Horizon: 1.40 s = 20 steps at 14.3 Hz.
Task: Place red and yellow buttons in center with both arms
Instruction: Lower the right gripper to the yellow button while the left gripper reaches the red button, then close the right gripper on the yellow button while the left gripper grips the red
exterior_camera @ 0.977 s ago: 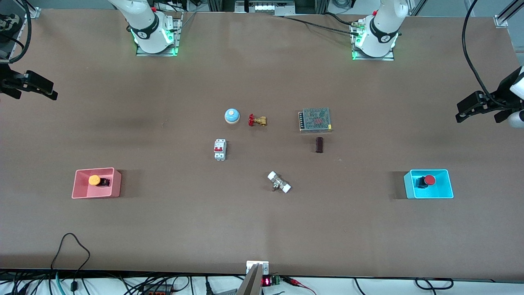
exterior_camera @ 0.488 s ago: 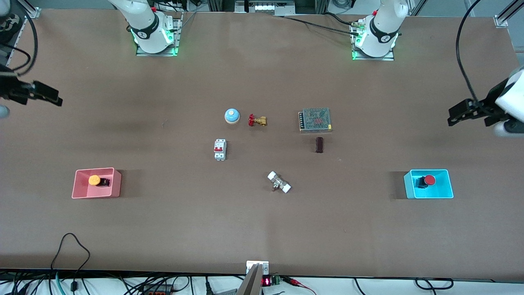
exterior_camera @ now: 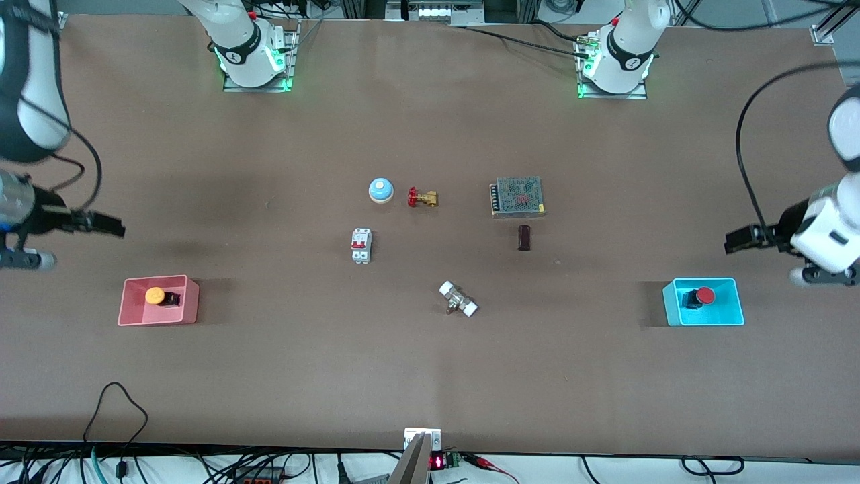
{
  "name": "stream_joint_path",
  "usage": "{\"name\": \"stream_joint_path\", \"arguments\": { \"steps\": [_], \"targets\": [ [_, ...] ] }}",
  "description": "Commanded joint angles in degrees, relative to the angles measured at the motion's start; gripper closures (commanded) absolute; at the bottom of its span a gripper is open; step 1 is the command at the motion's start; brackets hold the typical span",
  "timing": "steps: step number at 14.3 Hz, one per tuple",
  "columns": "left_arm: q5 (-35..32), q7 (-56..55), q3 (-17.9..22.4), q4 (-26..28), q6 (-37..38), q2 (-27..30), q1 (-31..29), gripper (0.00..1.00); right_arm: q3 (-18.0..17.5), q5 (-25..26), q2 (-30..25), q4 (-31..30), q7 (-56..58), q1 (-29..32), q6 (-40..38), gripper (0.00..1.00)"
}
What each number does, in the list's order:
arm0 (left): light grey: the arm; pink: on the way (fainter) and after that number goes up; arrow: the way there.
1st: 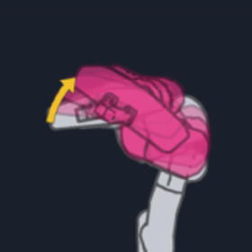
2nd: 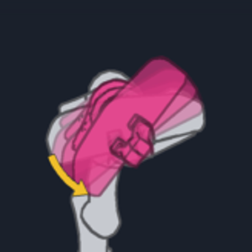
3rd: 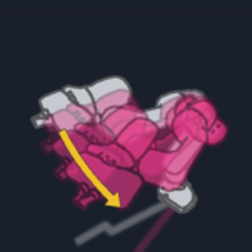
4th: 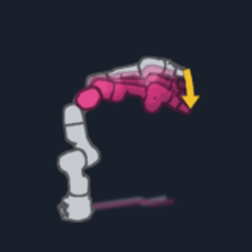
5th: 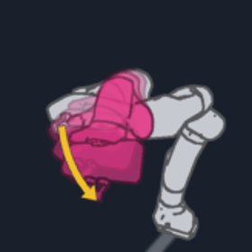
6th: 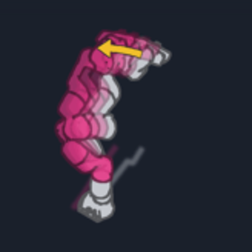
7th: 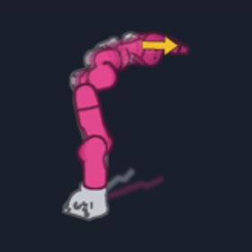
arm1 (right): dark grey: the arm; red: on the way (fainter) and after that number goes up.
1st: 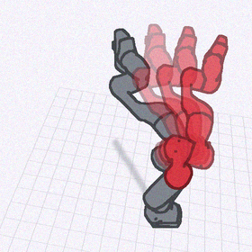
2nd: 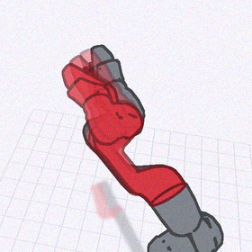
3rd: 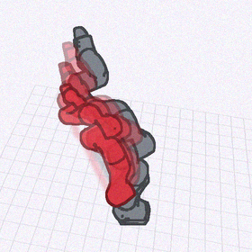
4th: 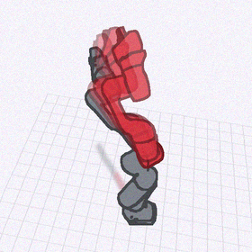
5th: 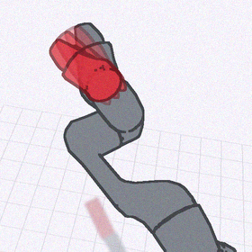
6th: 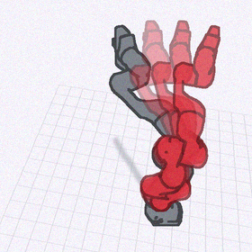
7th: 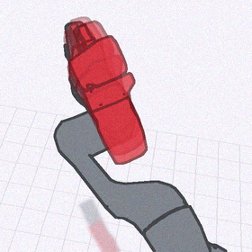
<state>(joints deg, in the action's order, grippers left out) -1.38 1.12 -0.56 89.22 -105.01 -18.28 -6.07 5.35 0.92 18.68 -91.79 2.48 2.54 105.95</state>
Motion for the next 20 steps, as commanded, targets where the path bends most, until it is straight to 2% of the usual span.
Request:
{"name": "stream_joint_path", "arguments": {
  "steps": [1, 6, 9, 11, 13, 20],
  "targets": [
    [-0.47, 2.65, -0.06, -0.8, -4.57, -5.43, -2.45, 0.0, -0.51, 0.13, 6.7, 1.87, 0.59, 1.59, 5.39, 0.0],
    [-0.47, 3.89, 0.03, -0.71, -12.4, -13.52, -3.33, 0.0, -0.6, 0.48, 14.8, 2.05, 1.83, 1.33, 14.89, 0.0],
    [-0.64, 3.98, 0.03, -0.45, -15.3, -17.04, -3.33, 0.0, -0.69, 2.33, 19.1, 5.03, 1.74, 1.16, 16.3, 0.0],
    [-0.99, 4.42, 0.12, 1.56, -18.63, -17.84, -3.42, 0.0, -0.69, 2.33, 22.01, 7.84, 1.83, 1.24, 16.83, 0.0],
    [-0.91, 4.42, 0.12, 3.23, -21.54, -18.45, -3.68, 0.02, -0.69, 2.33, 22.81, 8.03, 1.66, 1.24, 17.1, 0.0],
    [-0.91, 4.42, 0.12, 4.12, -21.64, -18.9, -3.68, 0.45, -0.69, 2.42, 23.34, 8.03, 7.19, 1.24, 17.01, 0.0]
  ]
}}
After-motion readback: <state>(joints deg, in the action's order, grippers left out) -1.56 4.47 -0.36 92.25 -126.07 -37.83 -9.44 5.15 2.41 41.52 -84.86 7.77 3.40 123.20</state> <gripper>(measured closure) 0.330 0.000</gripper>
